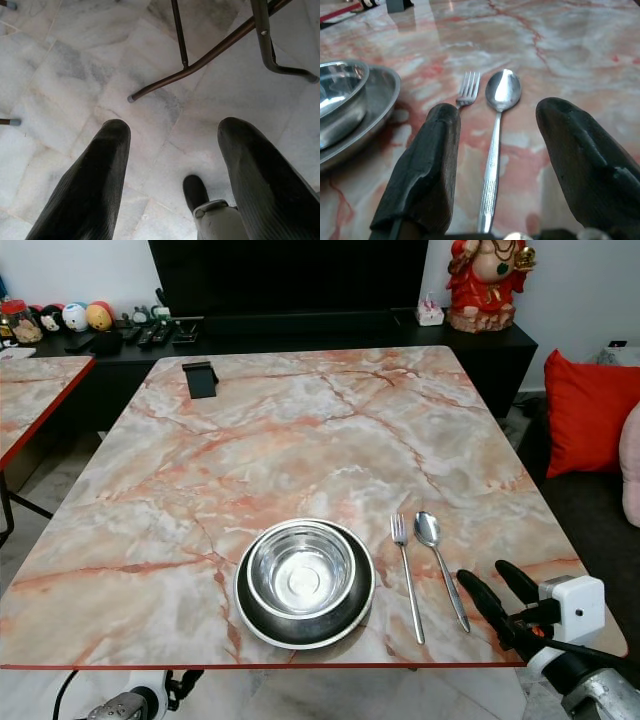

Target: Setting the table

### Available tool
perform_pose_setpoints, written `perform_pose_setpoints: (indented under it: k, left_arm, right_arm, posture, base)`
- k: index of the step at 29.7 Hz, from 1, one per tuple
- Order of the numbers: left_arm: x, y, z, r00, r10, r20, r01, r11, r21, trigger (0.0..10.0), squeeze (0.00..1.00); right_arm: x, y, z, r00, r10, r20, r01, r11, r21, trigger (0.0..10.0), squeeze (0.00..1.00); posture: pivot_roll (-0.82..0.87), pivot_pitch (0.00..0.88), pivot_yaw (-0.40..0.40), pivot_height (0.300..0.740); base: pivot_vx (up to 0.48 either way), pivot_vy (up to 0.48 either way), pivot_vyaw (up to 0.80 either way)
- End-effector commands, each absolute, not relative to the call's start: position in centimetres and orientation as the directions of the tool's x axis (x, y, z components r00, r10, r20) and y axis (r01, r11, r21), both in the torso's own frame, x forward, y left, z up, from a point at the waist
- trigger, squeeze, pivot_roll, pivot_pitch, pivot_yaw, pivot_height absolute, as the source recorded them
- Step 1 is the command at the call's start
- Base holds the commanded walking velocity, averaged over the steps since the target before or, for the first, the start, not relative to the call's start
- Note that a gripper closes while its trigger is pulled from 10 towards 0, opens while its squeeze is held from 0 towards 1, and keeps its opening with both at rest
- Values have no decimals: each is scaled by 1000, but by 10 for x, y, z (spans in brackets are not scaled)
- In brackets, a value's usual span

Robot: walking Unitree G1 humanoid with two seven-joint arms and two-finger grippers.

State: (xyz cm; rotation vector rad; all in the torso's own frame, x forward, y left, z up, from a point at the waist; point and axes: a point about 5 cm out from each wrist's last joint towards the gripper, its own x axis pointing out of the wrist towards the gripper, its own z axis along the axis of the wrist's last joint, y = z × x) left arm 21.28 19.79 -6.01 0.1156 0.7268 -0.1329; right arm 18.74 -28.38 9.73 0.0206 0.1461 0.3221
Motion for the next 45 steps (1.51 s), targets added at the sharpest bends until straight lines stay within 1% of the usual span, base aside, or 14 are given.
perform_pose_setpoints:
  k: [1, 5, 8, 13, 14, 15, 20, 22, 25, 30, 37, 45]
  left_arm:
    - [209, 200, -63, 726, -71, -684, 154, 986, 62, 10000, 0]
    - [209, 200, -62, 728, -69, -682, 153, 986, 64, 10000, 0]
    - [210, 200, -62, 731, -69, -678, 156, 985, 68, 10000, 0]
    - [210, 200, -62, 732, -69, -678, 158, 985, 70, 10000, 0]
    - [210, 200, -62, 733, -69, -677, 158, 985, 71, 10000, 0]
    - [210, 200, -62, 733, -69, -677, 159, 985, 72, 10000, 0]
    - [210, 200, -61, 733, -70, -676, 160, 985, 71, 10000, 0]
    - [210, 199, -62, 732, -73, -677, 162, 984, 70, 10000, 0]
    - [210, 199, -62, 732, -73, -677, 162, 984, 69, 10000, 0]
    - [210, 199, -62, 732, -69, -677, 159, 985, 71, 10000, 0]
    - [210, 198, -62, 732, -69, -678, 157, 985, 70, 10000, 0]
    - [210, 198, -62, 731, -69, -679, 158, 985, 70, 10000, 0]
  right_arm:
    - [185, -285, 93, 938, 308, -158, -306, 951, 41, 10000, 0]
    - [183, -292, 89, 945, 268, -185, -274, 962, -4, 10000, 0]
    - [186, -310, 101, 988, 96, -117, -114, 981, -157, 10000, 0]
    - [184, -308, 105, 990, 99, -104, -118, 974, -195, 10000, 0]
    - [182, -303, 106, 986, 117, -123, -147, 948, -281, 10000, 0]
    - [180, -298, 105, 981, 136, -138, -174, 930, -324, 10000, 0]
    - [178, -293, 105, 979, 158, -128, -190, 933, -304, 10000, 0]
    - [172, -282, 97, 965, 218, -150, -252, 929, -272, 10000, 0]
    - [167, -278, 91, 955, 240, -176, -282, 919, -275, 10000, 0]
    - [167, -282, 86, 968, 188, -167, -236, 906, -352, 10000, 0]
    - [165, -288, 87, 983, 124, -137, -172, 890, -423, 10000, 0]
    - [158, -283, 73, 971, 143, -191, -215, 874, -436, 10000, 0]
  posture:
    - [-76, 0, 39, 740]
    - [-77, 0, 39, 740]
    - [-81, 0, 37, 740]
    - [-82, 0, 37, 740]
    - [-85, 0, 37, 740]
    - [-90, 0, 37, 740]
    - [-90, 0, 37, 740]
    - [-93, 0, 34, 740]
    - [-91, 0, 32, 740]
    - [-92, 0, 28, 740]
    - [-94, 0, 28, 740]
    - [-92, 0, 26, 740]
  base:
    - [0, 0, 0]
    - [0, 0, 0]
    - [0, 0, 0]
    - [0, 0, 0]
    - [0, 0, 0]
    - [0, 0, 0]
    - [0, 0, 0]
    - [0, 0, 0]
    - [0, 0, 0]
    - [0, 0, 0]
    - [0, 0, 0]
    - [0, 0, 0]
